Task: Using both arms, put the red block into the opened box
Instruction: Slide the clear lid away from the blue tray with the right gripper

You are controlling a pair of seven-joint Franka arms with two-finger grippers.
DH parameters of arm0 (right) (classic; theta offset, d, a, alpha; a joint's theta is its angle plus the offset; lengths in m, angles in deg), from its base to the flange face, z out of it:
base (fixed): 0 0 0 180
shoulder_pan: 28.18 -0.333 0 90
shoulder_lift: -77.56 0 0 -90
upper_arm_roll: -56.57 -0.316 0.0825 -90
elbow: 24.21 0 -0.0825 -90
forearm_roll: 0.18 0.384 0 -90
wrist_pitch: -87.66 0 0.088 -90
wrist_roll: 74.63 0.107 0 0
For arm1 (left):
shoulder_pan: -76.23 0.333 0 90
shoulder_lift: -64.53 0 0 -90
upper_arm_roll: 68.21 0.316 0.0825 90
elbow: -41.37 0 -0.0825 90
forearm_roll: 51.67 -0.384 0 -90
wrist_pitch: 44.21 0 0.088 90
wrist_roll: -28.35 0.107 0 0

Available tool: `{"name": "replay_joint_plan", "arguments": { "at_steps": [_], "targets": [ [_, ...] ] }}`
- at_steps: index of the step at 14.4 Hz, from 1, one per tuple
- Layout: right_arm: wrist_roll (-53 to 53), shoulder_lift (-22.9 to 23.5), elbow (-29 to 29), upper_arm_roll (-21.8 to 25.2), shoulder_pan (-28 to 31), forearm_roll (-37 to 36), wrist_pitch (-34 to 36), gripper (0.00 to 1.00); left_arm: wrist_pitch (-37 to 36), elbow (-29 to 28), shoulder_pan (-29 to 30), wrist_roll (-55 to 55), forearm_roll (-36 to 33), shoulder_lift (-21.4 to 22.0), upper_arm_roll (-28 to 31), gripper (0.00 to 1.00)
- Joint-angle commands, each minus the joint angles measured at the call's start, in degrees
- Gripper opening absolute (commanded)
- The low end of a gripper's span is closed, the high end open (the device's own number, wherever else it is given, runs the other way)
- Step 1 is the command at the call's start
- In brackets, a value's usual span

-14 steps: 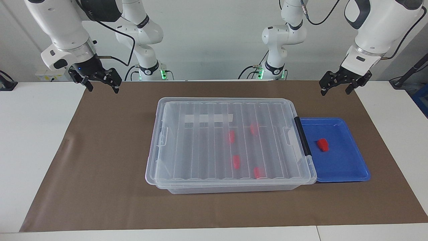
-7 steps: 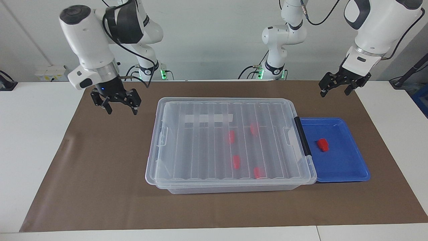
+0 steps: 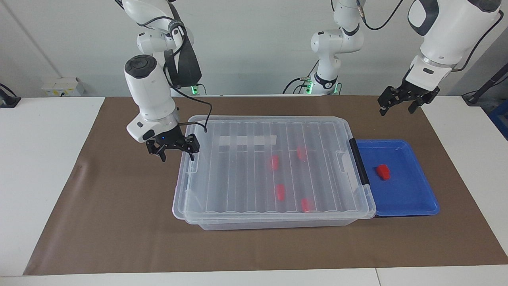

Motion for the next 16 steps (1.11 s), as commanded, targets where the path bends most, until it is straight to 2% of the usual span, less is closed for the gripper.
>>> {"name": "replay_joint_plan", "arguments": {
  "at_steps": [1,8,13,16],
  "targets": [
    [0.32,-0.23,-1.98,0.05,1.62,0.18,-1.79,1.0,1.83,-2.94,-0.33,-0.84,0.76,1.99,0.26,1.0],
    [-0.29,0.03,-1.99,0.05,5.84,-4.56,-1.36,1.0,2.09,-3.29,-0.33,-0.84,0.76,2.07,0.26,1.0],
    [-3.36,-0.23,-1.55,0.14,9.35,-5.01,-0.13,1.0,6.13,-8.56,0.28,-0.93,0.76,4.53,0.7,1.0],
    [-6.7,-0.85,-1.46,0.31,11.55,-5.01,1.27,1.0,6.67,-8.66,-0.33,-0.66,0.68,4.62,0.7,1.0]
  ]
}}
